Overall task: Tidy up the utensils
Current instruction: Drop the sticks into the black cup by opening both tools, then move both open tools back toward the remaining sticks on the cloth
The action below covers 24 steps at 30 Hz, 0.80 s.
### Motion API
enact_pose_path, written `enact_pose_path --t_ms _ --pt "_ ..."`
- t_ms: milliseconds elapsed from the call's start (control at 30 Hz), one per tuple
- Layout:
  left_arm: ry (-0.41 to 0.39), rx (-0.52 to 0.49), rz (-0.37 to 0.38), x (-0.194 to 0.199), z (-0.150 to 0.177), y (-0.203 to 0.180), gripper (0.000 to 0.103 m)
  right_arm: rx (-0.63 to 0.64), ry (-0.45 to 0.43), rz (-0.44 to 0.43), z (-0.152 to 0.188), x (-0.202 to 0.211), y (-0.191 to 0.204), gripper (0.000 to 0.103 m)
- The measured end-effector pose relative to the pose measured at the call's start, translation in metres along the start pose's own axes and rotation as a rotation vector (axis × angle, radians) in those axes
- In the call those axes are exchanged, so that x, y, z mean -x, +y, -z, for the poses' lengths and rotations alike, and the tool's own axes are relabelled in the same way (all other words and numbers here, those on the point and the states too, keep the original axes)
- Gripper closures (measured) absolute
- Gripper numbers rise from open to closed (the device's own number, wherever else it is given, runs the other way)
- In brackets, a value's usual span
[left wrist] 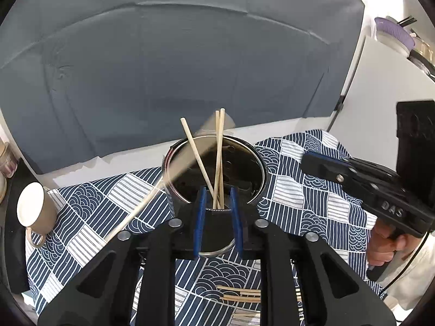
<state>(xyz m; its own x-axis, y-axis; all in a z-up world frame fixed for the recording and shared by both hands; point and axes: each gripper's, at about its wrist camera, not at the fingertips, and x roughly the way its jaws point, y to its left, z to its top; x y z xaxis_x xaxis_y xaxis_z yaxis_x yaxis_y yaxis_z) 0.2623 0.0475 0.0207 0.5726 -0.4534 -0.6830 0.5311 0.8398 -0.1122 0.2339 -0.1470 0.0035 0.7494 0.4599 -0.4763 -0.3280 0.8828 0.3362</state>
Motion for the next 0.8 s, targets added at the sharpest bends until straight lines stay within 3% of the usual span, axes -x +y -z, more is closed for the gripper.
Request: enact_pose_path --t_ms 167,300,367,433,500,700,800 --pt "0.024 -0.051 -0.026 0.004 -0.005 -0.009 0.061 -0.005 0.008 0.022 0.009 0.019 -0.011 0.092" --pt "-0.011 -0.006 -0.002 0.022 -0.004 -0.006 0.039 -0.022 0.009 0.043 0.017 0.032 -0.019 0.054" --pt "-0.027 0.012 -0.015 0.033 -0.001 -0.002 0.035 -0.020 0.015 0.060 0.021 0.036 -0.020 0.039" --pt "-0.028 0.042 -0.024 0.041 0.003 0.005 0.027 -0.013 0.033 0.080 0.024 0.037 -0.021 0.033" --pt "-0.028 0.056 -0.046 0.049 0.009 0.012 0.023 0.004 0.046 0.090 0.026 0.037 -0.020 0.020" --pt "0.012 0.094 -0.094 0.056 0.031 0.046 0.012 0.041 0.107 0.142 0.032 0.023 -0.016 0.017" --pt "0.056 0.091 -0.101 0.054 0.046 0.066 0.012 0.046 0.140 0.163 0.036 0.015 -0.018 0.017"
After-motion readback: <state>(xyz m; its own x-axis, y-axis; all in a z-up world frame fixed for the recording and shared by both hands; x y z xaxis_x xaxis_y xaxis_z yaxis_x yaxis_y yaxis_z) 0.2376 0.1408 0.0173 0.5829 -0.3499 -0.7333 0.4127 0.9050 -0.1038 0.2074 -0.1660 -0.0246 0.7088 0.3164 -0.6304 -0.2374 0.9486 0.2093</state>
